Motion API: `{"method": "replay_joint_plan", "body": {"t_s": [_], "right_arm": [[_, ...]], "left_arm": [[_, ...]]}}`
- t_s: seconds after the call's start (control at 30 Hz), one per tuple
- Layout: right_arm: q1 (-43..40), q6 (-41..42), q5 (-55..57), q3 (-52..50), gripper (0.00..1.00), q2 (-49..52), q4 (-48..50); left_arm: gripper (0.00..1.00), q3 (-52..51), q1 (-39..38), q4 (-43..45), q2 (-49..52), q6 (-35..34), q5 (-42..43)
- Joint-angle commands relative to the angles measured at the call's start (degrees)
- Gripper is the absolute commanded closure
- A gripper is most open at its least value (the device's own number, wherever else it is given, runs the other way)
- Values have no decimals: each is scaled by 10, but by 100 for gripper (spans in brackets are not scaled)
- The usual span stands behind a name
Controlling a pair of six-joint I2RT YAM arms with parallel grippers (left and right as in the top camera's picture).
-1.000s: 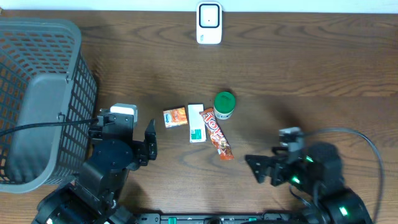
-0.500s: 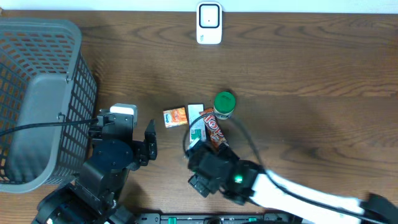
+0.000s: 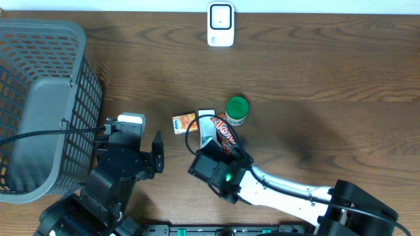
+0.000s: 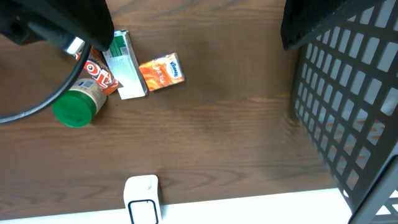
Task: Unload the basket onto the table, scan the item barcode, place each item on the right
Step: 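Grasp the TOP wrapper with the right gripper and lift it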
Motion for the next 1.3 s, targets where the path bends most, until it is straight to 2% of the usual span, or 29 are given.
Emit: {"method": "replay_joint_plan", "body": {"t_s": [0.0, 0.33, 0.5, 0.57, 0.73, 0.9, 1.1, 1.2, 1.27], "right_arm": [[-31, 11, 12, 8, 35, 7, 0], [-75, 6, -77, 3, 36, 29, 3], [-73, 6, -99, 3, 45, 57, 9], [-73, 6, -99, 3, 57, 70, 13], [-73, 8, -98, 4, 98, 72, 13], [-74, 19, -127, 13, 99, 63, 8], [-88, 19, -255, 42, 99, -20, -69], [-121, 7, -344, 43, 99, -78, -99], [-162, -16, -454, 43, 99, -113, -116]], "left_arm": [[15, -3, -2, -7, 0, -3, -10], [15, -3, -2, -25, 0, -3, -10], [15, -3, -2, -27, 0, -3, -10], [15, -3, -2, -35, 0, -3, -10], [15, -3, -2, -71, 0, -3, -9], [15, -3, -2, -90, 0, -3, -9], [15, -3, -2, -89, 0, -3, -9], [15, -3, -2, -89, 0, -3, -9], [15, -3, -2, -89, 0, -3, -9]]}}
